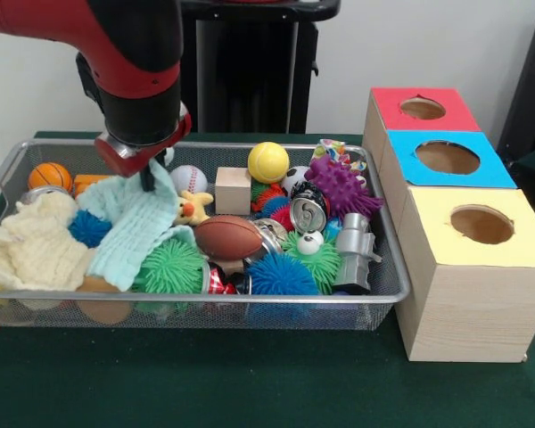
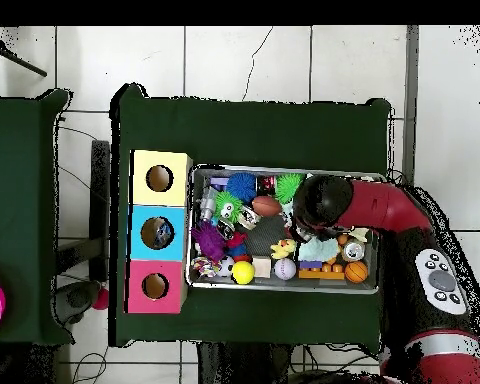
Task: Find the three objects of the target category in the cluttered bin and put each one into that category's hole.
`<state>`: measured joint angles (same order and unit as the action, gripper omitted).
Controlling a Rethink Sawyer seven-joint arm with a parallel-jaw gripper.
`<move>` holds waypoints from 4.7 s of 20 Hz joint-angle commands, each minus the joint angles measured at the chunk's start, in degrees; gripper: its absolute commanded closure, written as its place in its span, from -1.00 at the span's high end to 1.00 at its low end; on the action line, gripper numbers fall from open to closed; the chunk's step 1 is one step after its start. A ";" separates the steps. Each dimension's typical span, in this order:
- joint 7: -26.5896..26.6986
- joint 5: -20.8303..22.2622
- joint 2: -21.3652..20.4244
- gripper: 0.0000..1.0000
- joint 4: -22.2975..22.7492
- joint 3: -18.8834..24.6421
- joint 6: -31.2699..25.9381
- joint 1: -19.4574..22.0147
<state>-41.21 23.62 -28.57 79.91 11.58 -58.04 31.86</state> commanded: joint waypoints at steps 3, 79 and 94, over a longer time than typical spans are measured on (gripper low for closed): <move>-2.18 10.11 1.24 -1.00 -5.01 -1.28 7.55 -1.52; -38.51 -11.14 -3.04 1.00 4.82 -17.40 22.70 -16.72; -39.86 -22.50 -2.17 1.00 13.99 -12.60 19.75 -13.71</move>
<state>-67.35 6.49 -32.58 85.44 -6.13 -31.44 15.92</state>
